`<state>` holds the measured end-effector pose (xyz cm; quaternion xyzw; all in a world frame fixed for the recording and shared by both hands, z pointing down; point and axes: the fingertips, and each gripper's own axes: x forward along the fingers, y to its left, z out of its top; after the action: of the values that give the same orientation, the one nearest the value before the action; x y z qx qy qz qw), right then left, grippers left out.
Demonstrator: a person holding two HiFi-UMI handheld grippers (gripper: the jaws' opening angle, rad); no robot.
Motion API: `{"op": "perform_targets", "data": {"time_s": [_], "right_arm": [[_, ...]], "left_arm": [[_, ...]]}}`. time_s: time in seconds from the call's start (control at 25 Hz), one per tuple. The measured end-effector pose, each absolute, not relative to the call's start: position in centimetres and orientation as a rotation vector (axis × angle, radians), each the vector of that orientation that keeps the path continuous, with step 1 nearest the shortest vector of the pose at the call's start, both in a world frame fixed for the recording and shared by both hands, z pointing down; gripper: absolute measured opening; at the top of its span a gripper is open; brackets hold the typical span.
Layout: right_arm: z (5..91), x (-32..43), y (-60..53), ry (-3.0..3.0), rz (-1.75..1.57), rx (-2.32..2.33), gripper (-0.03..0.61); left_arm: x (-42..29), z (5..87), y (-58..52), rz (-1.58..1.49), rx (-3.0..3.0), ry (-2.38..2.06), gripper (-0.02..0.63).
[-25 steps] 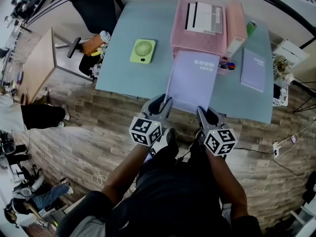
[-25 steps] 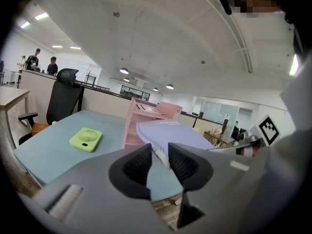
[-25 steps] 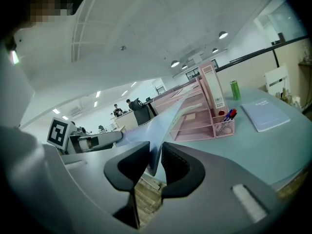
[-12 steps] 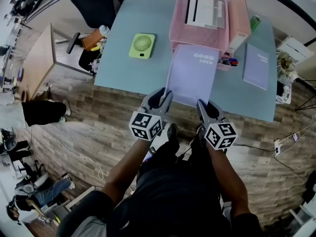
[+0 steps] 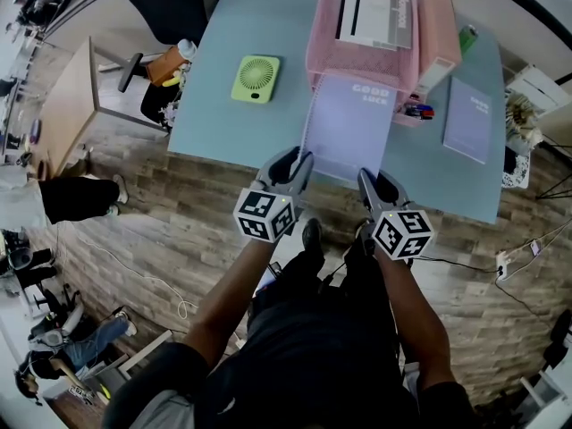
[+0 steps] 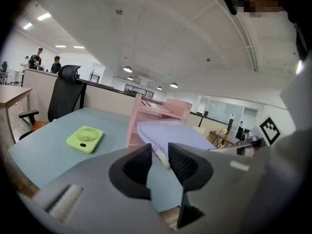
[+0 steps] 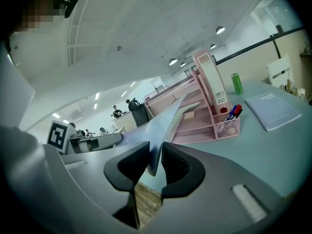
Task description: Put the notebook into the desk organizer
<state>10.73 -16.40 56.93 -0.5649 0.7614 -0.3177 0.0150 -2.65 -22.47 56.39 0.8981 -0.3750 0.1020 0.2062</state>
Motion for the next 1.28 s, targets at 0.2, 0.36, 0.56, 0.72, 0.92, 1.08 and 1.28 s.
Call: {"op": "perform_targets", "data": {"time_s": [0.2, 0.36, 0.56, 0.72, 0.92, 1.08, 1.28], "right_arm": [[57.5, 11.6, -18.1, 2.333, -1.036, -1.756, 0.077], [58.0, 12.5, -19.7, 2.308, -1.073, -1.756, 0.075], [59.1, 13.7, -21.6, 2.285, -1.106, -1.774, 0.076], [59.4, 14.3, -23.1, 2.265, -1.112, -1.788, 0.077], [59.5, 15.1, -24.8, 2.241, -1.122, -1.791, 0.077], [59.4, 16.0, -26.5, 2.226, -1.133, -1.795, 0.077], [59.1, 17.1, -28.8, 2.216, -1.117, -1.795, 0.078]], "left_arm": [[-1.8, 56.9, -24.2, 0.296, 2.495, -1.044, 0.161], [-1.2, 57.6, -25.8, 0.311, 2.481, -1.048, 0.161], [-0.1, 58.5, -27.8, 0.327, 2.472, -1.05, 0.161], [0.4, 59.0, -29.4, 0.335, 2.466, -1.061, 0.158], [0.9, 59.3, -31.1, 0.329, 2.456, -1.084, 0.156], [1.6, 59.4, -32.7, 0.329, 2.447, -1.099, 0.156], [2.8, 59.5, -35.2, 0.331, 2.457, -1.111, 0.155]]}}
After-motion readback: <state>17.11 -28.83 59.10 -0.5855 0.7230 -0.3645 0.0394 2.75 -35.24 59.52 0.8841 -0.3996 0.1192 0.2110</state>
